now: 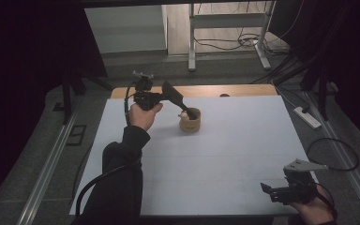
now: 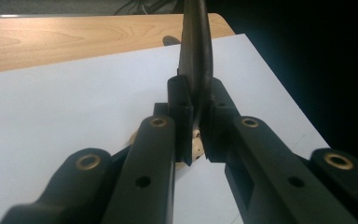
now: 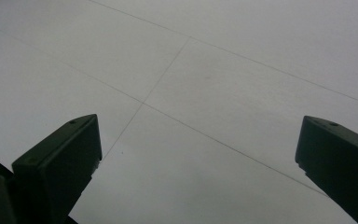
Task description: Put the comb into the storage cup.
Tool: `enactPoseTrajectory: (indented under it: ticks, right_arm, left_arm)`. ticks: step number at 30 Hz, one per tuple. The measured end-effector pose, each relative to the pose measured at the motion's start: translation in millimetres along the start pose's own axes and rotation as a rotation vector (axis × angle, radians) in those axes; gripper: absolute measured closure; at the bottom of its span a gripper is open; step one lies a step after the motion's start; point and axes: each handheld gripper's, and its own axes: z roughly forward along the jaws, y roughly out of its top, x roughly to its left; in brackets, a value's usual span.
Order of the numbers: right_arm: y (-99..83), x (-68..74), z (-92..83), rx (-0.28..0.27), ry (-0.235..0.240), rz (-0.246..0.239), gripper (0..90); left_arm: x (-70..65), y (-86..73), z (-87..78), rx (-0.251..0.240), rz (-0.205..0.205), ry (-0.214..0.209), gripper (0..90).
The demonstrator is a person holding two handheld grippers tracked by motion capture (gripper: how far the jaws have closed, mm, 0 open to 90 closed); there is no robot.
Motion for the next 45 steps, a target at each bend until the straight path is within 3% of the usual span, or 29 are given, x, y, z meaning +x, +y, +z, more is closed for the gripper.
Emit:
enactPoseTrajectory:
  ticks: [15, 33, 45]
  right_arm:
    - [0.1, 0.1, 0.0, 0.002, 0.003, -0.002, 0.4]
    - [0.3, 0.5, 0.8, 0.007, 0.004, -0.005, 0.4]
    - [0.4, 0.7, 0.9, 0.01, 0.004, -0.006, 0.5]
  left_arm:
    - [6.3, -8.7, 13.4, 0.015, -0.023, -0.003, 82.9]
    - [23.6, -16.9, 12.0, -0.017, -0.095, -0.048, 82.7]
    - [24.3, -19.0, 14.1, -0.039, -0.104, -0.059, 80.4]
